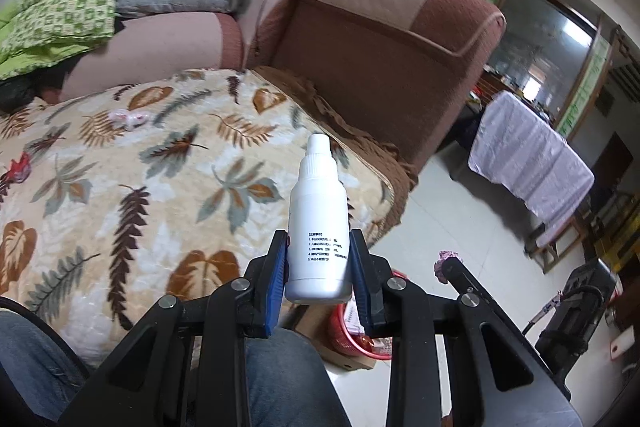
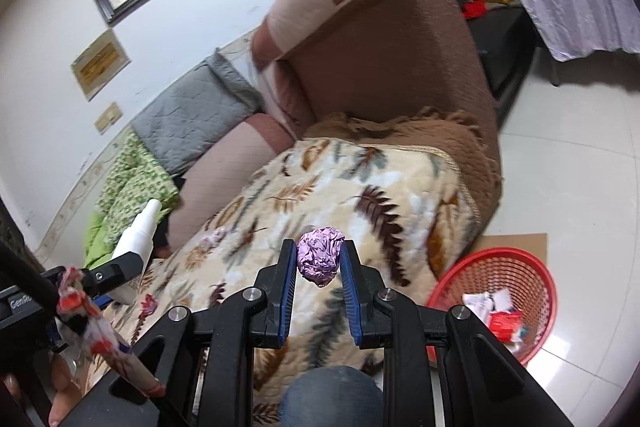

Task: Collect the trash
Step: 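Carry the white bottle and purple wrapper over to the red wastebasket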

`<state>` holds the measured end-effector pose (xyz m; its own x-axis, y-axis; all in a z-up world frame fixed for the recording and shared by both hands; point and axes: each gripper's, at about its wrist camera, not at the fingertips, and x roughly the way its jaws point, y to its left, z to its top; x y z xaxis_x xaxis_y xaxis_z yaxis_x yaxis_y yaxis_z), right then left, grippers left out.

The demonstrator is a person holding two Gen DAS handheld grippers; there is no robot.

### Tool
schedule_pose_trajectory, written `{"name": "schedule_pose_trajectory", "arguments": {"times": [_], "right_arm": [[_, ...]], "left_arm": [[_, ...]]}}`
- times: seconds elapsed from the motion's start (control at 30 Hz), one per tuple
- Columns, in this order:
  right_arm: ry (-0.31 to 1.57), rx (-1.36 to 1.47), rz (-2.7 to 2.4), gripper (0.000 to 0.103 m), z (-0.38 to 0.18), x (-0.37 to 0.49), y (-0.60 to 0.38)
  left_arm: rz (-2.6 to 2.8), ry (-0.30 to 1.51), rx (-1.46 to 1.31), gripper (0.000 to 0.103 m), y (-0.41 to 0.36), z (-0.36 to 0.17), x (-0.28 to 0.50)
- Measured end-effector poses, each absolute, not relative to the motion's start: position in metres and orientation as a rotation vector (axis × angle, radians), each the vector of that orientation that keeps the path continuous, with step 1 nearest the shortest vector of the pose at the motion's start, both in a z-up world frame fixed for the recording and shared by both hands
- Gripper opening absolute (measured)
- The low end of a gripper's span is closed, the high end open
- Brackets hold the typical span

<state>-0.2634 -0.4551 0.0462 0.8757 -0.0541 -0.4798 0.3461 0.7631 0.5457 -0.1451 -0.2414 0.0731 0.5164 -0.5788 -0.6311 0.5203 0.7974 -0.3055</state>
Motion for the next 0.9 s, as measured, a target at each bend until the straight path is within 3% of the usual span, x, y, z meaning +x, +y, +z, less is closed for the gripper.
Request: {"name": "schedule_pose_trajectory", "arguments": {"times": [0.9], "right_arm": [[0.536, 0.756, -0.403, 0.023, 0.012, -0.299, -0.506]], "left_arm": [[-0.774, 0.961, 0.042, 0.028, -0.324, 0.006, -0.157]]}}
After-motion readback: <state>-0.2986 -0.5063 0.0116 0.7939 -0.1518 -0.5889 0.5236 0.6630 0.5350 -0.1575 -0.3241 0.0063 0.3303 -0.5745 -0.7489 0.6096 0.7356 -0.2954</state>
